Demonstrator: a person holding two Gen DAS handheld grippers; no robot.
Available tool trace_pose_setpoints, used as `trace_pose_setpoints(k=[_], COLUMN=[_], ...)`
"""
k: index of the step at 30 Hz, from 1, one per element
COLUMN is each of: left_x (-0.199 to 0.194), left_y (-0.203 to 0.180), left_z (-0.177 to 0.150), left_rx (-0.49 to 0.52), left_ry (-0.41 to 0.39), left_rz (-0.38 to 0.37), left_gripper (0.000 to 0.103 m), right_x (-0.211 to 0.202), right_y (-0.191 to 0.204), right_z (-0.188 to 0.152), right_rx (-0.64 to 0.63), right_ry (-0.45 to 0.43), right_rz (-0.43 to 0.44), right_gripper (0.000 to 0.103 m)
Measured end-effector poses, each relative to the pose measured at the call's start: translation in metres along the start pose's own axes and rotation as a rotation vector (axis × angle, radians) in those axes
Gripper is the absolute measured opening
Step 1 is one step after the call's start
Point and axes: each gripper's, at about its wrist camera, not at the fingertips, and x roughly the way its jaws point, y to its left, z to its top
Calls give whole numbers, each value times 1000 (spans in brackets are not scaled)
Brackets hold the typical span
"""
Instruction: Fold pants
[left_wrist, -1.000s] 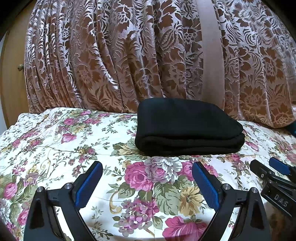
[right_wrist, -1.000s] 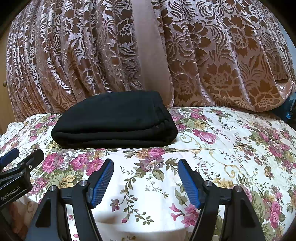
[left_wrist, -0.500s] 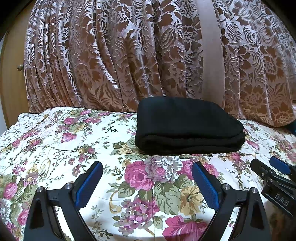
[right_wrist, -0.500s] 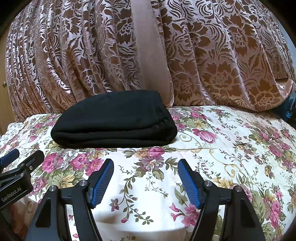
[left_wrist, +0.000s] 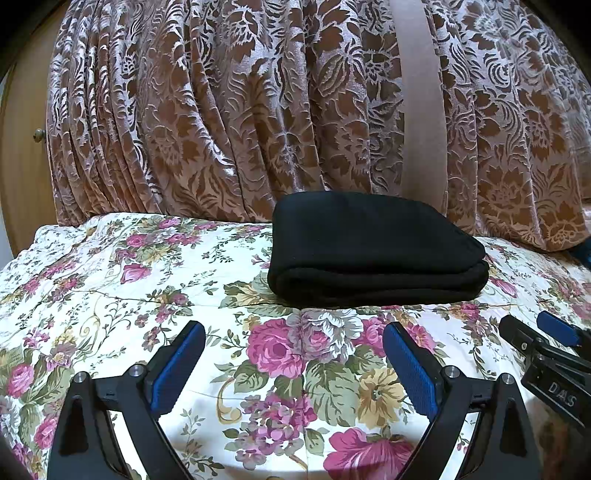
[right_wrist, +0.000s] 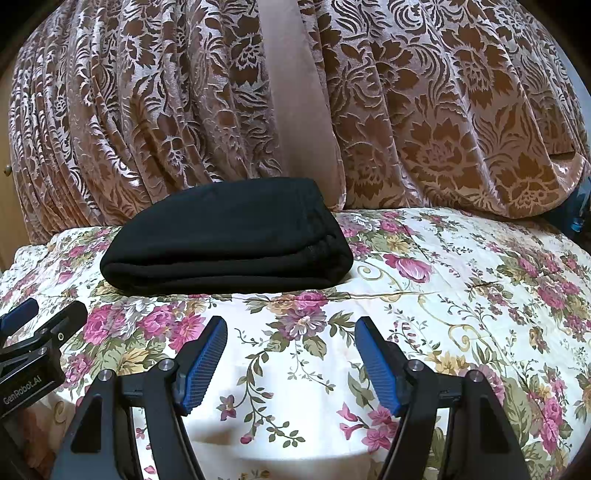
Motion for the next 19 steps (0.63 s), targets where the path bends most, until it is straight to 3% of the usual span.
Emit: trace_pose_setpoints(k=[19], left_x=[5], left_y=[3], left_z=[-2], left_rx=[2], left_ry=[15], left_rz=[-6], left_gripper=[97], right_x=[1], right_y=[-1], right_z=[0], right_rx=[3], right_ry=[5], right_rz=[1], right_gripper=[73])
